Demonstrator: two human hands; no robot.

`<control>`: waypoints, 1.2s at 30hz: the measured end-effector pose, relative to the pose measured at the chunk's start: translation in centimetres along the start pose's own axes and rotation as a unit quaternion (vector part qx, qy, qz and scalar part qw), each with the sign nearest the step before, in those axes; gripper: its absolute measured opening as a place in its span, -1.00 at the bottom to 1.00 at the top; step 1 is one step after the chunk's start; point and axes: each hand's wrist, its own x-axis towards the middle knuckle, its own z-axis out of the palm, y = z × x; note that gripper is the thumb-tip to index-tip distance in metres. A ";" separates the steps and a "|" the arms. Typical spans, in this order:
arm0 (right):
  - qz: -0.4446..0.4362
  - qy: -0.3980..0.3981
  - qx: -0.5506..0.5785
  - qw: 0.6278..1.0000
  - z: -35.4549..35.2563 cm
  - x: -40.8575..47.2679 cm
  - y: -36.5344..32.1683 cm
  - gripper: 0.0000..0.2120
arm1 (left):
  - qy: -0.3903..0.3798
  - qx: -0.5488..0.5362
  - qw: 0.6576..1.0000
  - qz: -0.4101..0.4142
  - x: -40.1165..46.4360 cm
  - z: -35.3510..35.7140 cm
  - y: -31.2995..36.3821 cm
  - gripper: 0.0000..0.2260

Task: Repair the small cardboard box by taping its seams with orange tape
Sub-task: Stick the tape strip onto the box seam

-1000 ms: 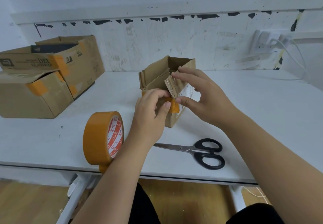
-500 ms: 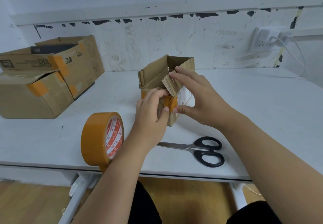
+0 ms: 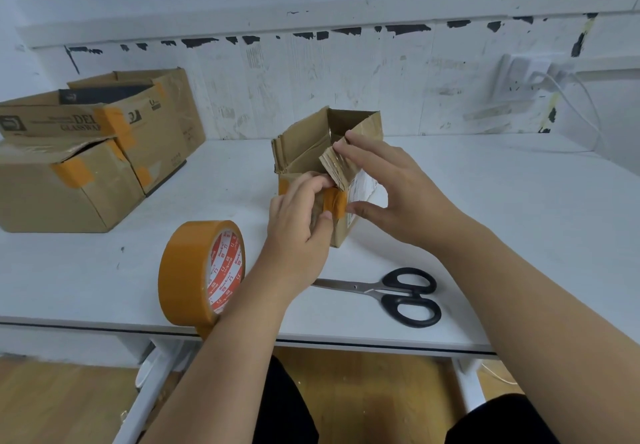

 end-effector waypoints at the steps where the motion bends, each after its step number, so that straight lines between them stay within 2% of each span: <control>1: 0.001 -0.005 -0.001 1.000 0.0 -0.1 0.0 -0.25 | 0.004 -0.001 1.000 0.002 0.0 0.1 -0.1 -0.70; 8: 0.004 0.014 0.008 1.000 0.8 -0.1 0.2 -0.28 | 0.048 0.005 0.999 0.019 0.8 0.2 -0.2 -0.75; 16: -0.007 0.026 0.025 0.999 1.1 -0.4 0.2 -0.37 | 0.051 -0.029 0.998 0.026 0.7 0.4 -0.5 -0.74; 20: 0.012 0.049 0.027 0.998 1.4 -0.2 0.1 -0.41 | 0.068 -0.008 0.997 0.031 1.2 0.5 -0.5 -0.83; 24: 0.005 0.043 0.046 0.998 1.4 -0.4 0.1 -0.41 | 0.066 -0.036 0.996 0.047 1.3 0.6 -0.9 -0.79; 28: 0.006 0.035 0.048 0.998 1.4 -0.3 0.2 -0.43 | 0.088 -0.047 0.993 0.056 1.5 0.7 -0.9 -0.90; 36: 0.045 0.075 0.079 0.993 1.7 -0.3 -0.4 -0.49 | 0.099 -0.043 0.992 0.061 1.9 1.0 -1.0 -0.94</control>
